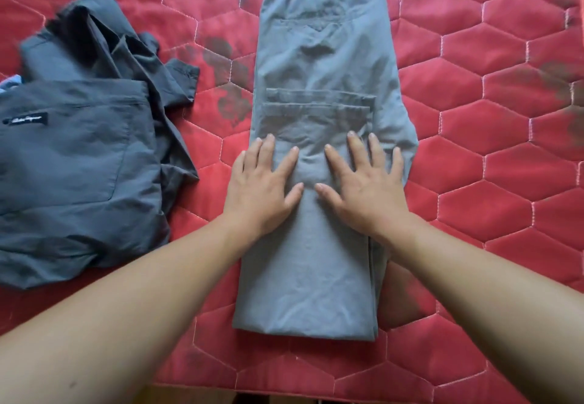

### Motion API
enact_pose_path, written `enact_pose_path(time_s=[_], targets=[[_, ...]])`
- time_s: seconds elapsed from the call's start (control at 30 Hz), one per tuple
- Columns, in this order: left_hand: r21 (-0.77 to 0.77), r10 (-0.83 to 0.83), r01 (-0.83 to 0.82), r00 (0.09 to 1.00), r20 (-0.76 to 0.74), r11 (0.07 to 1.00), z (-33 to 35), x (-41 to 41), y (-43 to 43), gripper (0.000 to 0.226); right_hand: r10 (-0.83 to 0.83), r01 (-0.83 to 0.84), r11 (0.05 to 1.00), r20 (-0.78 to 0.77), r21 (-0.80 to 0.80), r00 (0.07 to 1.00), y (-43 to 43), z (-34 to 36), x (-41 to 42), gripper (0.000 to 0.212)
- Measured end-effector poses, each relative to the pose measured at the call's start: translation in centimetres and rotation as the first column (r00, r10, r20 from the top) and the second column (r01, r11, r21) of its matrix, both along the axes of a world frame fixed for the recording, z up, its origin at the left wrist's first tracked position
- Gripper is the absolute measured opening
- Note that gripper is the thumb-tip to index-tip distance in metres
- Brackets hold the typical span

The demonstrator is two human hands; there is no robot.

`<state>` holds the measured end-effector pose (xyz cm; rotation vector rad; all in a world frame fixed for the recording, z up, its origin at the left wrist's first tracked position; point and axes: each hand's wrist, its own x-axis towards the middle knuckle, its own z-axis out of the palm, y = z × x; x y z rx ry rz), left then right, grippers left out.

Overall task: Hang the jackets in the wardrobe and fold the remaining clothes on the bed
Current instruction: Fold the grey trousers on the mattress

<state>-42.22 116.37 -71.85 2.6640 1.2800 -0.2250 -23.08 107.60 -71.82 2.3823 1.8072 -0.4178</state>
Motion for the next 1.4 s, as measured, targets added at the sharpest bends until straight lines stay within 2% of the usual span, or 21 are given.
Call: enact_pose_path(time_s=[0.07,0.13,0.23,0.4,0.53,0.57,0.67,0.73,0.8,0.87,1.03,1.1,1.13,1.2,1.27,1.4], targets=[[0.069,-0.013,0.009,0.998,0.062,0.998,1.1,1.6,2.1,0.065,-0.004,0.001,0.995,0.031,0.099,0.999,2.0,0.8,0.7,0.074],[0.124,-0.055,0.044,0.994,0.089,0.991,0.9,3.2,4.8,0.067,0.004,-0.01,0.991,0.045,0.132,0.999,4.6,0.4,2.0,0.078],[0.055,-0.046,0.045,0.999,0.016,0.997,-1.1,4.6,7.7,0.072,-0.009,0.007,0.999,0.054,0.044,0.998,7.4,-1.4,3.4,0.082],[0.018,-0.031,0.031,0.999,0.012,0.999,-1.9,4.5,8.6,0.069,0.0,0.001,1.0,0.038,-0.014,0.999,7.9,-1.3,4.1,0.081],[0.152,-0.051,0.032,0.991,0.121,0.988,0.2,7.8,13.6,0.055,0.027,-0.043,0.96,0.062,0.277,0.998,13.3,1.2,6.6,0.068],[0.143,-0.053,0.036,0.991,0.123,0.989,0.4,9.2,15.5,0.059,0.05,-0.061,0.962,0.049,0.267,0.998,15.4,1.2,7.5,0.069],[0.116,-0.007,0.004,1.0,0.022,0.993,-0.9,12.3,19.4,0.071,0.032,-0.038,0.995,0.069,0.095,0.997,20.0,-0.4,9.7,0.083],[0.121,-0.007,0.005,1.0,0.015,0.993,-2.6,12.5,20.2,0.071,0.002,-0.015,0.993,0.109,0.119,0.994,20.4,-2.5,10.2,0.085],[0.123,-0.01,0.003,0.999,0.053,0.992,-3.6,12.3,20.6,0.071,-0.018,-0.011,0.977,0.132,0.214,0.991,20.2,-3.8,10.2,0.085],[0.064,-0.011,0.008,0.998,0.055,0.998,-3.2,12.4,21.1,0.071,-0.027,0.008,0.983,0.105,0.186,0.994,20.4,-3.8,10.2,0.086],[-0.178,-0.111,0.092,0.989,-0.098,0.98,0.1,12.7,23.8,0.073,0.011,-0.014,0.997,-0.044,-0.073,0.999,21.8,-1.3,11.5,0.084],[-0.218,-0.122,0.092,0.984,-0.127,0.972,1.7,12.7,24.1,0.07,0.036,-0.044,0.994,-0.082,-0.1,0.996,21.6,0.1,11.9,0.078],[-0.208,-0.099,0.079,0.991,-0.09,0.975,2.4,12.4,23.5,0.066,0.037,-0.043,0.997,-0.094,-0.062,0.995,20.8,0.7,11.6,0.075],[-0.162,-0.009,0.025,0.995,0.097,0.987,3.0,10.6,20.6,0.056,0.014,0.003,0.994,-0.154,0.107,0.988,17.6,1.8,10.0,0.065],[-0.204,0.059,-0.005,0.964,0.261,0.979,3.2,7.5,16.0,0.053,0.006,0.048,0.967,-0.212,0.251,0.977,12.6,2.4,7.6,0.056],[-0.281,0.082,-0.004,0.961,0.265,0.96,2.5,3.5,12.2,0.055,-0.035,0.085,0.98,-0.267,0.181,0.963,6.5,2.0,5.8,0.049]])
